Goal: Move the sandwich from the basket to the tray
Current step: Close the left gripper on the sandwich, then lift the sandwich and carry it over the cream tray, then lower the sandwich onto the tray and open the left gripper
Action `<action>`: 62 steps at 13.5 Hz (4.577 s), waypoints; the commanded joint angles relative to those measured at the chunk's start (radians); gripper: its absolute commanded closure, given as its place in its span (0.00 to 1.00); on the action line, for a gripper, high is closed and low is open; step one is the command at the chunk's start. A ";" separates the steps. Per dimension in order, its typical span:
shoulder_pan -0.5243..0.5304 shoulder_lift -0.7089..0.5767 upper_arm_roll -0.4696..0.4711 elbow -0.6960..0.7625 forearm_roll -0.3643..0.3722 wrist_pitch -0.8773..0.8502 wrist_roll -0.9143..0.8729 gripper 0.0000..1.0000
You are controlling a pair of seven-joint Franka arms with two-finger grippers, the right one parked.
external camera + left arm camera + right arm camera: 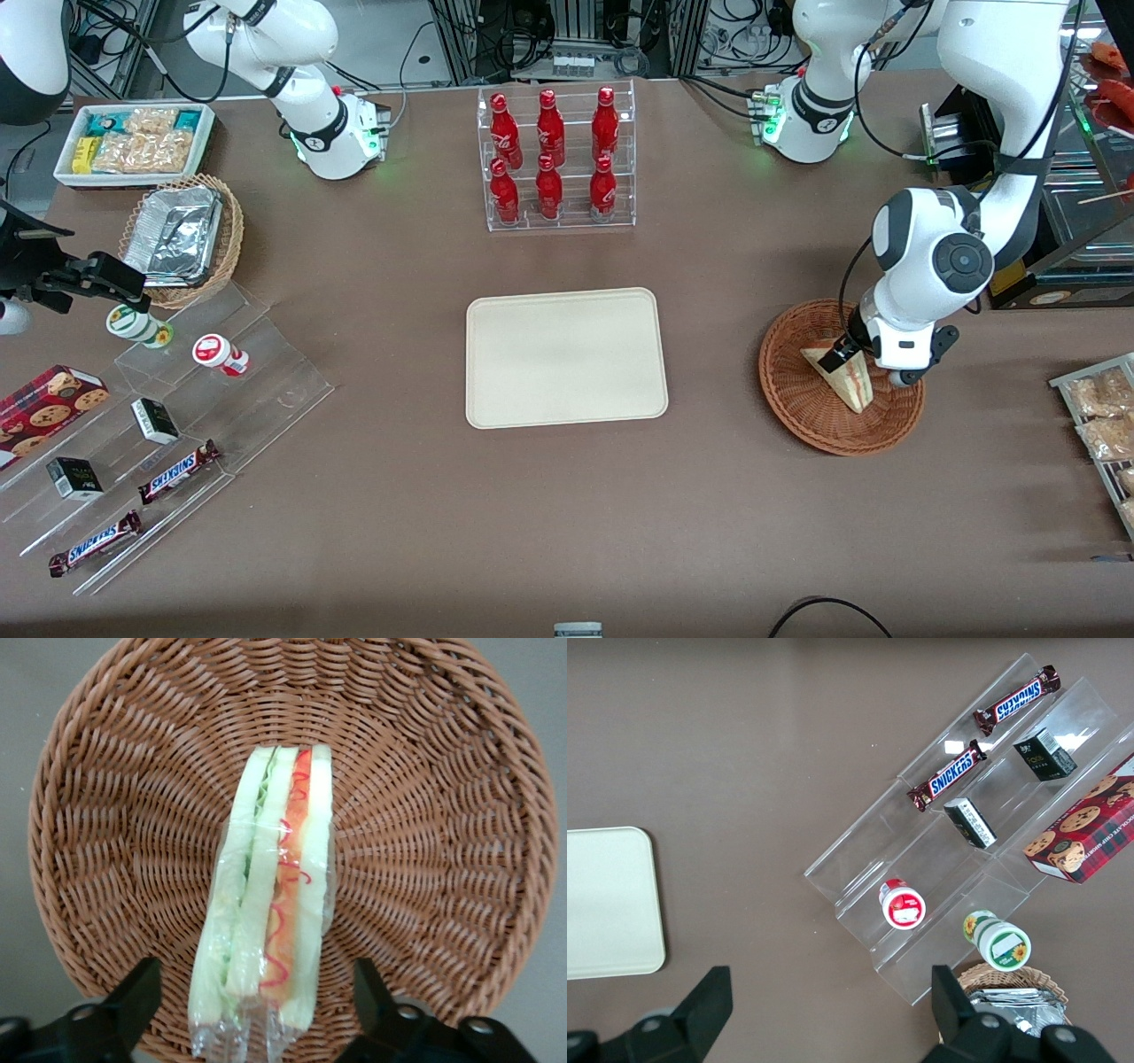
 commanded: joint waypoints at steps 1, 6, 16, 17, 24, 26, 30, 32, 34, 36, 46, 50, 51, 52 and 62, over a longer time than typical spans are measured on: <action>-0.001 0.014 0.003 -0.003 0.042 0.018 -0.025 0.59; 0.001 -0.021 0.001 0.010 0.042 -0.038 -0.013 1.00; -0.007 -0.035 -0.288 0.227 0.034 -0.391 0.145 1.00; -0.007 -0.026 -0.328 0.235 0.034 -0.388 0.145 1.00; -0.152 0.232 -0.477 0.451 0.164 -0.385 -0.003 1.00; -0.200 0.315 -0.479 0.526 0.279 -0.385 -0.143 1.00; -0.313 0.435 -0.476 0.664 0.307 -0.384 -0.241 1.00; -0.359 0.487 -0.473 0.733 0.311 -0.385 -0.307 1.00; -0.385 0.536 -0.473 0.793 0.324 -0.394 -0.347 1.00; -0.425 0.573 -0.468 0.841 0.327 -0.428 -0.360 1.00; -0.517 0.636 -0.370 0.939 0.320 -0.474 -0.394 1.00; -0.517 0.646 -0.370 0.942 0.320 -0.470 -0.409 0.59; -0.517 0.646 -0.370 0.942 0.321 -0.470 -0.409 0.01; -0.517 0.645 -0.370 0.942 0.321 -0.468 -0.410 0.00; -0.505 0.559 -0.379 0.984 0.315 -0.600 -0.392 0.00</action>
